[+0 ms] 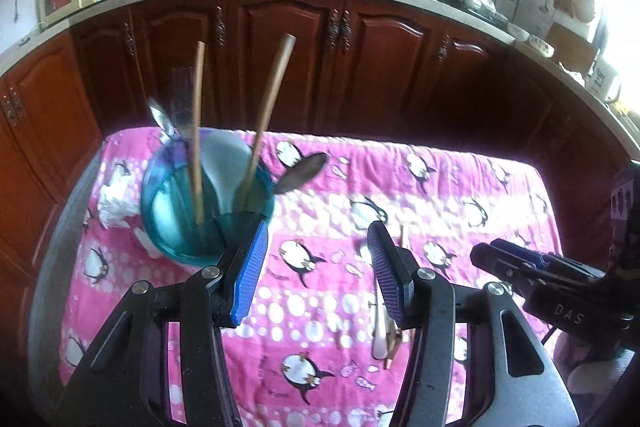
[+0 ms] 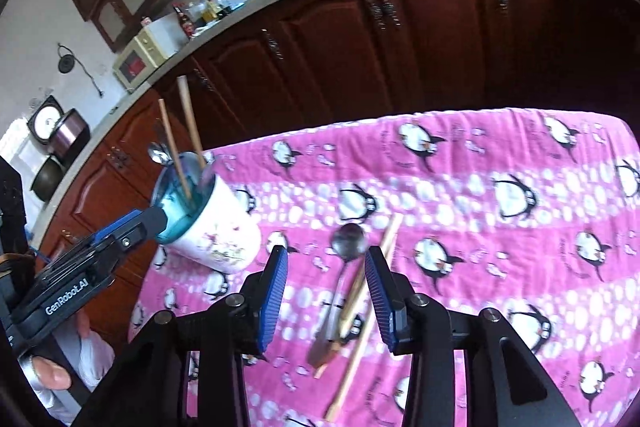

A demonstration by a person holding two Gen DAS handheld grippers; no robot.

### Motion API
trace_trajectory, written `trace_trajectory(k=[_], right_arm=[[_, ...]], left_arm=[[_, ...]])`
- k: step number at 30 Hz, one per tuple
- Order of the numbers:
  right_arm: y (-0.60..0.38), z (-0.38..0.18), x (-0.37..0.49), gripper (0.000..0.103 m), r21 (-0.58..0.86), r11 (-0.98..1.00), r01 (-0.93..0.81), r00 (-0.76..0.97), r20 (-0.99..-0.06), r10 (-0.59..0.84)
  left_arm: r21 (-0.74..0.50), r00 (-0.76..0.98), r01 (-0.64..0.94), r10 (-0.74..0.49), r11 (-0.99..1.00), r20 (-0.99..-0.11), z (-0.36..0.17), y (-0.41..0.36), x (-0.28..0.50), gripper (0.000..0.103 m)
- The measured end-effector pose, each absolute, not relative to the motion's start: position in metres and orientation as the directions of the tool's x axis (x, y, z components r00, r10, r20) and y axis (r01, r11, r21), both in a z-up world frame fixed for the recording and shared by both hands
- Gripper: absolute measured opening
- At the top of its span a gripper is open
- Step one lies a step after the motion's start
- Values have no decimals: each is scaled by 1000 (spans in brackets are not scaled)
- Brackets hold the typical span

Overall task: Organize utensils
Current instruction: 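Move both open tools back over the remaining spoon and chopsticks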

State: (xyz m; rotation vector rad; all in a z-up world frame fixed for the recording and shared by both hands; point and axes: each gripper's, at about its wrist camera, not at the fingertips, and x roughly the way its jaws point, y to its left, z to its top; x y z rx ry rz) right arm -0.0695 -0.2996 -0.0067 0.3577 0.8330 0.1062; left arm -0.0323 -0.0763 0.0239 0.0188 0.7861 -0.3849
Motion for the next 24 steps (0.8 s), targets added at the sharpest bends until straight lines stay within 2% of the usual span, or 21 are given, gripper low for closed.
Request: trace_trajectory(k=[14,24], right_arm=[[-327,-24,-80,43,272,952,138,647,-753,122],[-339,-46,-75,44,264,948,178,604,-790,107]], left_arm=[[-144,551,391,-357,909,-754,-4,-105,-35,54],[-198,462,397,-382,896,-800,-32,-113,-28,59]])
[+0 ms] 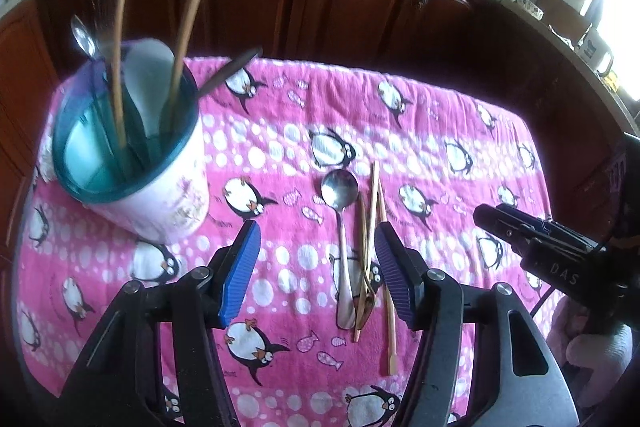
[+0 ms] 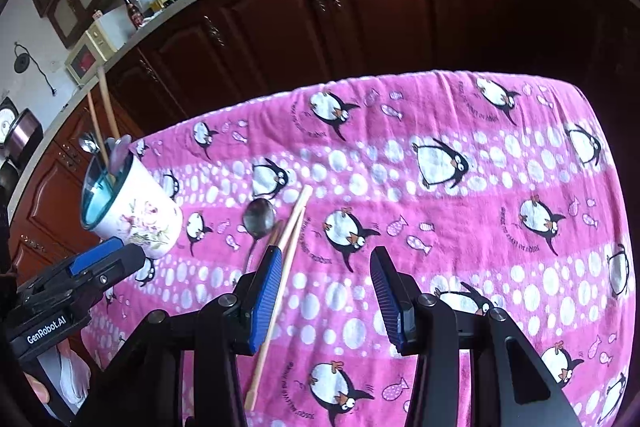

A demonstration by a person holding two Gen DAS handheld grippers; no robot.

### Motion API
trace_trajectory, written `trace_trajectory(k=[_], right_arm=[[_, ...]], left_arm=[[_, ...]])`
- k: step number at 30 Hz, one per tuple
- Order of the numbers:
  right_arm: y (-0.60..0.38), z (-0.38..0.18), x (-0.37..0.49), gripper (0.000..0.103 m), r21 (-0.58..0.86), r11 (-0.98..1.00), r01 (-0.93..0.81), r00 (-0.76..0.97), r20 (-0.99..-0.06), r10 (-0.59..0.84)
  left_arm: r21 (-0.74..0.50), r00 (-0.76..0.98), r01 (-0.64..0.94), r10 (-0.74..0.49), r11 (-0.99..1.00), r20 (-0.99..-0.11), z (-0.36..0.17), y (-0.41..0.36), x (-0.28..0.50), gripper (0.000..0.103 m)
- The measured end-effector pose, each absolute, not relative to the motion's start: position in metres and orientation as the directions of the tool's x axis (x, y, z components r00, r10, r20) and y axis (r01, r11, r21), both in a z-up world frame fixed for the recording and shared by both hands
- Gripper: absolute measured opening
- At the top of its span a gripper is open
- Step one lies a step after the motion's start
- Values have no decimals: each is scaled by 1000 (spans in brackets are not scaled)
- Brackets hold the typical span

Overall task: Organize utensils
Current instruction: 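Move both open tools back over the remaining spoon and chopsticks, then grasp the last steel spoon with the left tool while the right tool grasps a wooden chopstick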

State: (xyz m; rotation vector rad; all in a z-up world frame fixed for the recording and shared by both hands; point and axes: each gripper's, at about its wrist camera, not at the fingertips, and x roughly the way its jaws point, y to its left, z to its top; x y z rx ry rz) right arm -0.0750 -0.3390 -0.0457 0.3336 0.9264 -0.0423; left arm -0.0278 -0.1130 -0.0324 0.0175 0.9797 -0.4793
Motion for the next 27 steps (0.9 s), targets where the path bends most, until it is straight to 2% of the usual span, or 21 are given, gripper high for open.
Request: trace_trajectory(k=[6,12,15,18,27], right_arm=[[-346,-59,-68,44,284,939,194,580,-805,123],[-351,-80,-49,44,413,898,153,552,-789,269],[-349,-90,-32,36,468,874,127,535,-775,337],[-343,-94,-12,31,458,882,111,526,-780,339],[-329,-122,53,30,421,897,138,469,-825,315]], left_arm=[[-268,384,395,-423,879,-821,-51,-115,-19,59],[-337,312,356,-450,872,-836,-73,-114,-7,60],[-346,290,340,-447,875,-846,-82,-117,1,60],[-336,293,335,-436,880,-851,-86,-119,4,60],[-309,288,303,-396,902,-872,-101,-121,15,60]])
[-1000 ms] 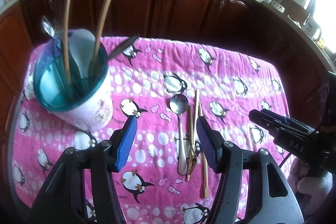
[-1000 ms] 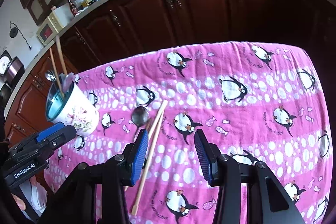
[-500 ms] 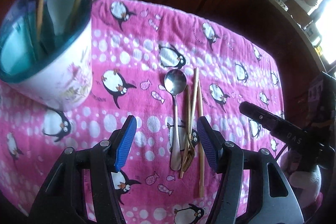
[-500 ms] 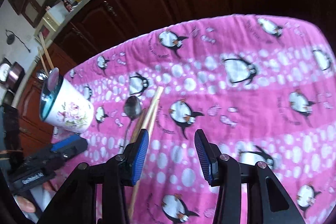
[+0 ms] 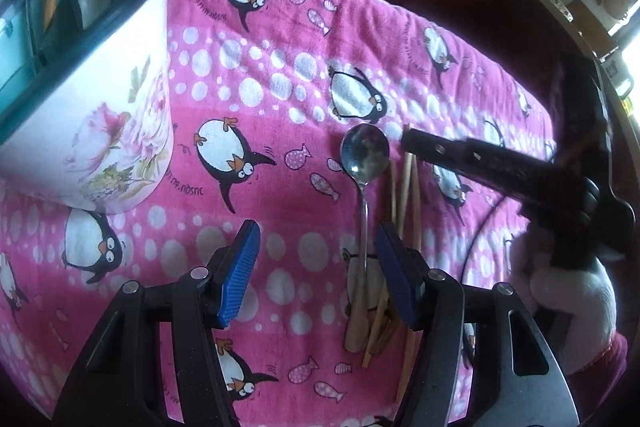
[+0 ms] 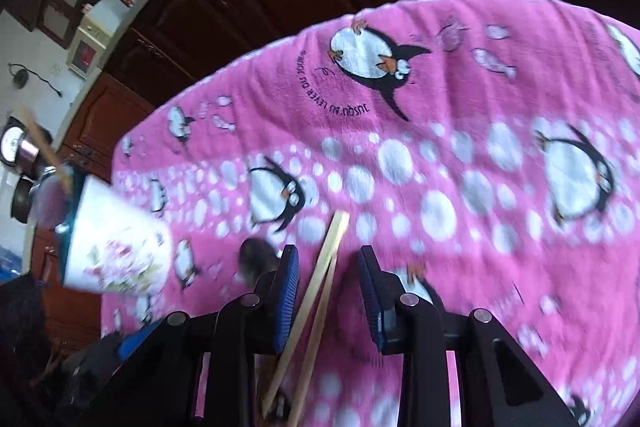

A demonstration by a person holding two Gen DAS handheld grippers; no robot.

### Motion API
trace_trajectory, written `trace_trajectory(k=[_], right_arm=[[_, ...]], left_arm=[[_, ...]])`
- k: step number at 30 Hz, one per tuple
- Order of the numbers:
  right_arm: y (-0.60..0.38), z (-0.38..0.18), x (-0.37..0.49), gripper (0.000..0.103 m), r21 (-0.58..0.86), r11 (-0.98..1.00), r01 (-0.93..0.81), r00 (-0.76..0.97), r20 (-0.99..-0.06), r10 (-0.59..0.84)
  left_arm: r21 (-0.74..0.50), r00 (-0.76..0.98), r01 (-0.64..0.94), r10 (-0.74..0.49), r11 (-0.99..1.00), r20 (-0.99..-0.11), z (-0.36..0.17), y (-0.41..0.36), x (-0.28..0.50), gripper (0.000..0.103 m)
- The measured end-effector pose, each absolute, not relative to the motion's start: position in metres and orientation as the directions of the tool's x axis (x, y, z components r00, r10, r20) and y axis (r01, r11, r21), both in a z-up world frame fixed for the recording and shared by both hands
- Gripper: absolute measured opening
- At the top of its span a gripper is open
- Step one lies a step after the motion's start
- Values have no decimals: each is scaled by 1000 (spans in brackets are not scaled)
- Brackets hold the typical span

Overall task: Organize utensils
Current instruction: 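Grasp the last steel spoon with the left tool while the right tool grasps a wooden chopstick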

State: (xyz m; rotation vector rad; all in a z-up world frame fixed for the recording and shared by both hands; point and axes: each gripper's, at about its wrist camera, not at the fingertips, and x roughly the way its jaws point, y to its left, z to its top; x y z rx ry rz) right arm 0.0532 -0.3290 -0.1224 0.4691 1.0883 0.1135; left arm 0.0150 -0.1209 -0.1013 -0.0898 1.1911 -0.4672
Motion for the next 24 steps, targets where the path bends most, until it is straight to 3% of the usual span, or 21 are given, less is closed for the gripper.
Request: trace_trajectory(k=[1,3,11,18,19,22,24], right_arm=[[-327,-122,56,29,407,905,124,478,-824,305],[-322,-122,58,13,350,932,94,473,-839,268],[-355,-114,27,12,385,920,74,484,-820,305],[-386,-118,7,12,525,846,92,494,-762,419],[-389,-118,6,12,538,838,94,493,-756,431],[-395,-118,2,12,566,818,100,496,-741,453],[-398,-118,1,13,576,810,106,498,-736,458]], left_arm=[[-307,290,301,-393,903,-873,-102,-122,16,60],[-302,298,300,-389,905,-872,-103,-126,18,60],[-266,346,264,-348,927,-871,-115,-148,40,60],[-235,393,297,-343,926,-853,-121,-171,57,59],[-229,393,314,-346,921,-852,-122,-176,58,56],[-221,377,353,-354,909,-856,-124,-186,61,18],[-207,375,375,-352,904,-858,-124,-192,61,13]])
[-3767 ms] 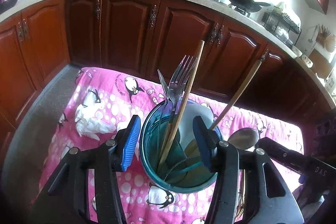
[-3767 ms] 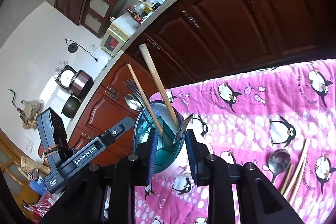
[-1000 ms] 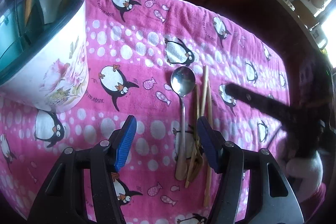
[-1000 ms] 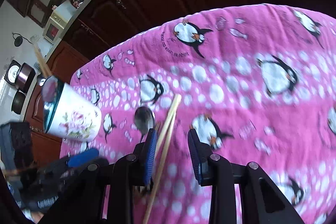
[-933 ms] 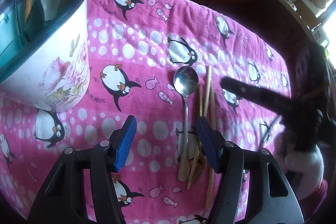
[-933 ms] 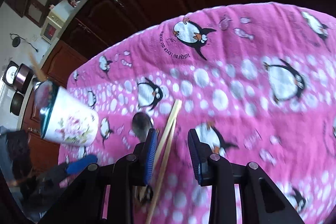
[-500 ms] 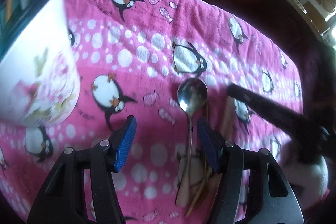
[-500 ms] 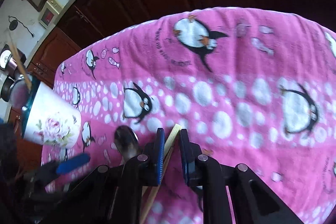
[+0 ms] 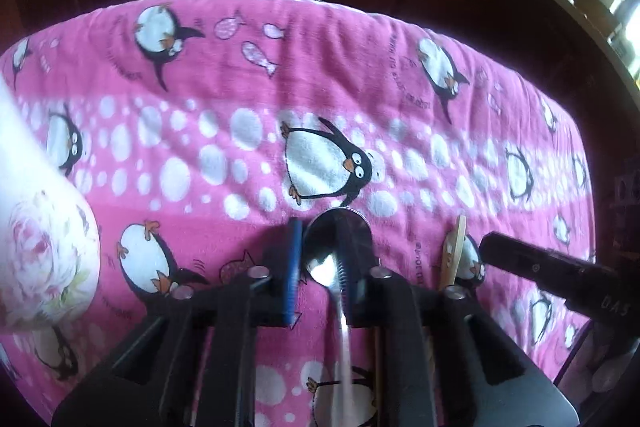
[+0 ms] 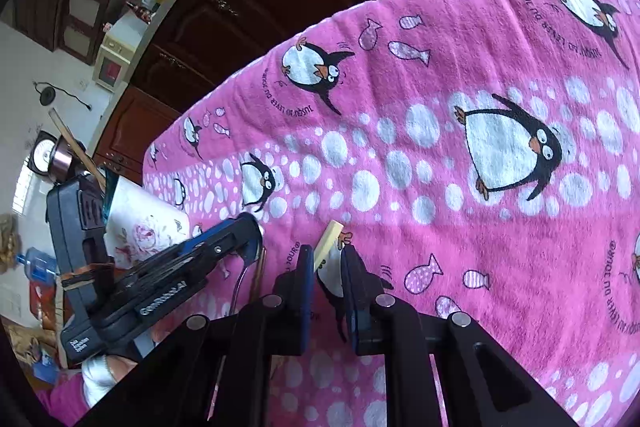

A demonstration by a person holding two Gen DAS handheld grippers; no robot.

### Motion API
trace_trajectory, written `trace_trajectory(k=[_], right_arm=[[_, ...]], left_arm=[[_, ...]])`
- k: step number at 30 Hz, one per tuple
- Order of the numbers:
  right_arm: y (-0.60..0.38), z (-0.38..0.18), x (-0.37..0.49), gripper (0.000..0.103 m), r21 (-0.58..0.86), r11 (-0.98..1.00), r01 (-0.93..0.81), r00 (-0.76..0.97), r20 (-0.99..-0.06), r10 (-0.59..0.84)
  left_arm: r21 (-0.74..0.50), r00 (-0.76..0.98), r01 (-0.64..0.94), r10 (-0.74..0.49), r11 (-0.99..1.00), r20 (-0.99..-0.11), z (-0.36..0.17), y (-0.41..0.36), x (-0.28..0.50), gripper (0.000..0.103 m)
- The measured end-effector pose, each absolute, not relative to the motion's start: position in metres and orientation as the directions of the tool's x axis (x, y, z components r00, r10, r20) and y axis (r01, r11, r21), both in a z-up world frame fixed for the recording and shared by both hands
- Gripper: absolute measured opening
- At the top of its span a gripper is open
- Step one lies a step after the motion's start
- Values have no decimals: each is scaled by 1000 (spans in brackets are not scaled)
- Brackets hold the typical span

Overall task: Organize utensils
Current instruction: 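Grasp the last steel spoon with the left tool while the right tool grasps a wooden chopstick, then carry the spoon with the left tool while the right tool carries the chopstick to the cup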

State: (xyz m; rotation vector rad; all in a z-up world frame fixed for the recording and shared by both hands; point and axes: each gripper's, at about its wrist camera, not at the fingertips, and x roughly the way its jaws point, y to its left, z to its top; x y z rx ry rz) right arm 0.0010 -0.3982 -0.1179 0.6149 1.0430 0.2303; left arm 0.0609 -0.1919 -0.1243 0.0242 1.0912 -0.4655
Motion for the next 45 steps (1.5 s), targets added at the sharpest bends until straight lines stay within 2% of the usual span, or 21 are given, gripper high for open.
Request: trace_trajectory(k=[5,13,14,16,18,23,27,28,31,34,37,38,39,41,45], right_arm=[[-393,-122,7,14,585,801,126,494,-737,461],[-375,-129,24,13,529,834,154,477,-779,406],[-373,-126,23,10,509,849,141,481,-785,391],[-370,-120,21,10,493,861,123,491,-784,379],[-370,-110,17,4,485,868,105,511,-775,372],[-373,-84,4,3,480,876,48,560,-739,374],[-372,-86,3,4,470,881,44,547,-750,373],[-372,-89,4,4,481,875,57,545,-749,376],[-372,-103,11,17,511,853,106,515,-762,393],[-367,-116,24,18,476,867,149,476,-803,359],[-363,-129,37,18,461,870,173,428,-831,355],[-362,-129,38,15,450,876,171,434,-833,343],[-361,-128,38,14,435,885,166,431,-839,332],[-360,-126,37,13,422,895,148,437,-839,323],[-363,-117,28,13,434,892,127,469,-819,331]], left_arm=[[-245,372,402,-402,882,-837,-116,-185,53,2],[-256,355,409,-411,876,-839,-114,-179,52,2],[-259,355,408,-413,876,-839,-113,-178,49,2],[-264,351,408,-417,874,-838,-113,-175,48,2],[-274,355,412,-430,869,-830,-110,-175,47,1],[-309,342,430,-470,848,-814,-97,-170,36,1],[-291,348,436,-458,852,-818,-95,-168,31,1],[-294,345,433,-458,852,-819,-97,-168,30,1],[-289,340,426,-448,858,-827,-101,-166,29,1],[-276,331,422,-430,864,-840,-107,-165,28,1],[-250,317,413,-396,876,-862,-114,-166,30,2],[-240,305,402,-377,883,-874,-118,-166,32,4],[-242,296,395,-372,886,-879,-120,-167,34,6],[-273,270,382,-389,883,-881,-126,-167,38,18],[-270,274,396,-394,878,-878,-126,-171,39,22]])
